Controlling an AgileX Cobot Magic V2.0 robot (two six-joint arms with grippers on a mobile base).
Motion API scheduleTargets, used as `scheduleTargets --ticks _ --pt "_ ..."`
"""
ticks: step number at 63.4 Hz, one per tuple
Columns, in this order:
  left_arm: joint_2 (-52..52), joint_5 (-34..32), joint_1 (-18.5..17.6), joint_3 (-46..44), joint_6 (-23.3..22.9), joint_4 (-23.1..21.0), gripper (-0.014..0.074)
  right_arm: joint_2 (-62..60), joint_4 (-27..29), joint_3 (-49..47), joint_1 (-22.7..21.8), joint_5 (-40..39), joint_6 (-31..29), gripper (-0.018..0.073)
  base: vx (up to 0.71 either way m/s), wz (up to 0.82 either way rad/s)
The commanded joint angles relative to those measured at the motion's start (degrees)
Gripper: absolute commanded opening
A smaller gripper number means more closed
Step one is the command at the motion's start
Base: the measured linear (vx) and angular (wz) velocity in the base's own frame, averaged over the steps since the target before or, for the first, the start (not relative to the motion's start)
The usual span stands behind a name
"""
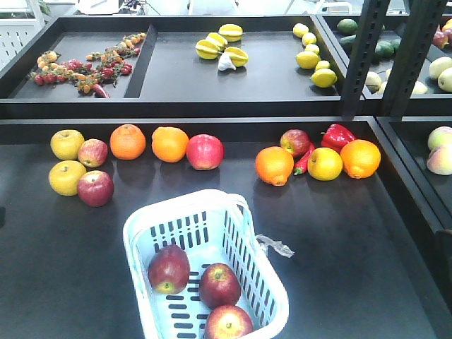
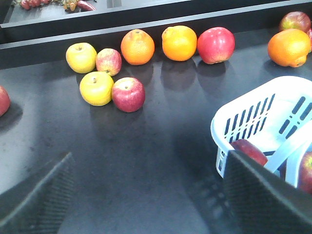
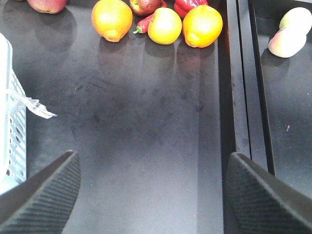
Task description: Pick three apples into basket with both arms
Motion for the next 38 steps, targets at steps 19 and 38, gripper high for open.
scheduleTargets --ticks 19,38 --pt "-0.17 -3.26 0.08 -1.34 -0.59 1.04 0.0444 -0.06 -3.21 -1.8 -0.41 -3.09 -0.1 0.0343 0.0 0.0" --pt "-0.17 -3.24 0.08 -1.34 -0.6 1.04 -0.0009 -0.06 -3.21 -1.8 -0.41 -3.19 -0.1 -0.0013 0.0 0.0"
